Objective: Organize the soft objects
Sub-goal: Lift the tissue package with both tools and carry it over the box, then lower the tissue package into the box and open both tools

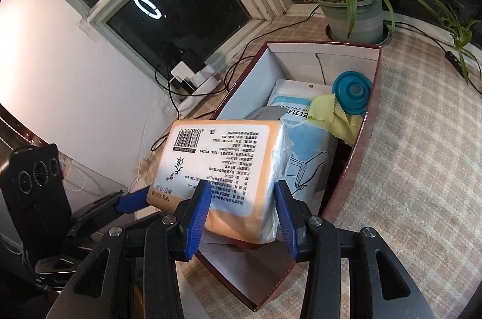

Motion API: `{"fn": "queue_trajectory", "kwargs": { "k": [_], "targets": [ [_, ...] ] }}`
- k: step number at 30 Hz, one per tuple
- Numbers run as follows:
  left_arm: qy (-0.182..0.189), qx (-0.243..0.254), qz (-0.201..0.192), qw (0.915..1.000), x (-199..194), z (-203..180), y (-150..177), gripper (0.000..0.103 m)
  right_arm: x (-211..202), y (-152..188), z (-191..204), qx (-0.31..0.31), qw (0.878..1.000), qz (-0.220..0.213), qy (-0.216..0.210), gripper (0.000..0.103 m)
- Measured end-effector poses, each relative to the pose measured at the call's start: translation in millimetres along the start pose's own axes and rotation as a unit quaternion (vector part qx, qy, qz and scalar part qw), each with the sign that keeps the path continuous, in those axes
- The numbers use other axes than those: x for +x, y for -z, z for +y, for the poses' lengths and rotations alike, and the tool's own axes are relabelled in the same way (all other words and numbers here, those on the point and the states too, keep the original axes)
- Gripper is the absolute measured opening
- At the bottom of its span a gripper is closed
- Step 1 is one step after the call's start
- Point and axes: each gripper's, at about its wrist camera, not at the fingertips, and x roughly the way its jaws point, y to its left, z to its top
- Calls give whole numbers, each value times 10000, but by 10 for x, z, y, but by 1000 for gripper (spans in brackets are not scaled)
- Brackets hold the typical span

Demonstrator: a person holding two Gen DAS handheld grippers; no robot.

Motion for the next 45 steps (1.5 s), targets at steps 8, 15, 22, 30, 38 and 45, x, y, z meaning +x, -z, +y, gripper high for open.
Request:
{"fn": "queue_trajectory", "kwargs": {
  "k": [8,15,22,30,38,45],
  "targets": [
    [-71,63,-6,10000,-14,38,-2,55,64,21,15,-47,9999,92,94,40],
    [-113,82,-37,9999,-25,40,-10,55,13,41,51,-166,9997,75,174,40],
    [-236,57,-124,9996,-82,77,-28,55,-74,84,129,-390,9986,-18,356,40],
    [-454,85,-206,9987,-176,92,19,56,-211,191,170,-545,9963,-201,635,51],
    [-812,224,-351,9958,-299,-17,70,66,-444,329,216,-655,9927,-537,863,59],
    [-1066,269,-470,9928,-430,-131,103,67,-746,422,175,-524,9900,-916,937,67]
  ]
}}
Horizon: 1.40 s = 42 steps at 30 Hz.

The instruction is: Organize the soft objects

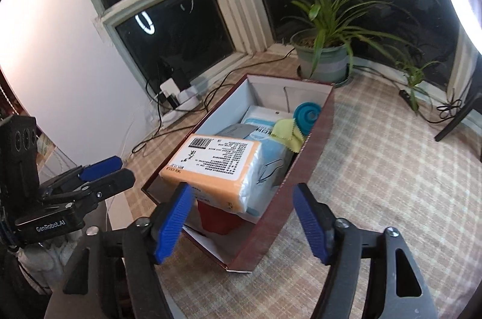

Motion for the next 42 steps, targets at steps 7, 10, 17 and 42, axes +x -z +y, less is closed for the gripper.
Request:
{"fn": "queue_trajectory", "kwargs": {
  "k": [7,10,17,42],
  "targets": [
    [-121,35,-139,9998,-165,-138,40,74,-257,51,-55,-45,9994,-198,271,71],
    [-252,119,-241,9993,-237,-205,54,78,-366,101,-23,-175,9984,-316,429,74],
    [-429,333,-320,9980,-357,-362,89,80,-568,219,50,-330,9963,-520,599,78],
    [-475,500,-396,9968,-525,-776,199,80,-943,398,-53,-452,9937,-702,745,84]
  ]
}}
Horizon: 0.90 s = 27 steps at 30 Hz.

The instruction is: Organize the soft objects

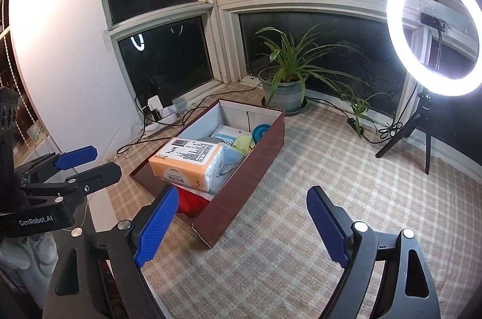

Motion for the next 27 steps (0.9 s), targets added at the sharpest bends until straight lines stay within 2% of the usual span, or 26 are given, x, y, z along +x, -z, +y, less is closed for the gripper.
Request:
{"fn": "queue_trajectory", "kwargs": {
  "k": [27],
  "targets": [
    [-29,17,-40,10000,-81,-95,16,80,-80,27,-59,-2,10000,6,-65,85]
  ]
}}
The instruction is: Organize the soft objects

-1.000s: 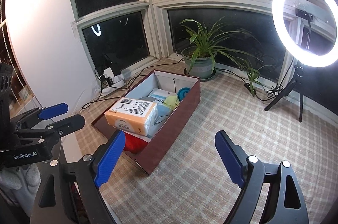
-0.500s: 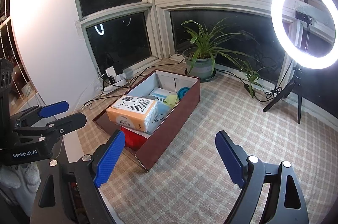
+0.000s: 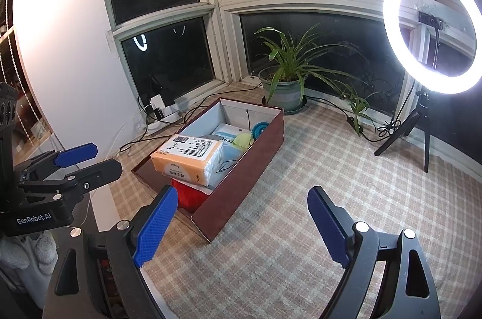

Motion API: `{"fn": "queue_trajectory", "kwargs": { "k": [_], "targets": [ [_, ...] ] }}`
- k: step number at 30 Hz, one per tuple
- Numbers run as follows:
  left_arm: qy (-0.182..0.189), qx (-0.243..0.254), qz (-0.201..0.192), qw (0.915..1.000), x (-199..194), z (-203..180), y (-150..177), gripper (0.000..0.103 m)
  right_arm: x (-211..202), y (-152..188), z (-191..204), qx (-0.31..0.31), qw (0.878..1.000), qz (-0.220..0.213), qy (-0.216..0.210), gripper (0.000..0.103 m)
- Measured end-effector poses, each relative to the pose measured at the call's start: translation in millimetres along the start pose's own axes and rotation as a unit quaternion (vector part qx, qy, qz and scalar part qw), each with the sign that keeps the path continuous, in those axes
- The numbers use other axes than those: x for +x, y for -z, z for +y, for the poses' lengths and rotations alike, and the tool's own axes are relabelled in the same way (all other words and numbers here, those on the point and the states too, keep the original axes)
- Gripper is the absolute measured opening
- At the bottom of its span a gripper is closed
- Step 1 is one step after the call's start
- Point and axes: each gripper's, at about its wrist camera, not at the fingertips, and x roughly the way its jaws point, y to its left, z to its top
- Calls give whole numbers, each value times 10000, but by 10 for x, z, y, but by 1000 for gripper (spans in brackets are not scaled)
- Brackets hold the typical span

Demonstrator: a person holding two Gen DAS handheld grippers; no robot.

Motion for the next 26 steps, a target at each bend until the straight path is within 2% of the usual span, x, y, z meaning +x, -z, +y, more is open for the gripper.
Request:
{"fn": "queue_trajectory", "kwargs": {
  "k": [26],
  "targets": [
    [64,-26,-102,9999,-33,12,-1,80,-21,74,-62,115,9999,18,73,86]
  ]
}}
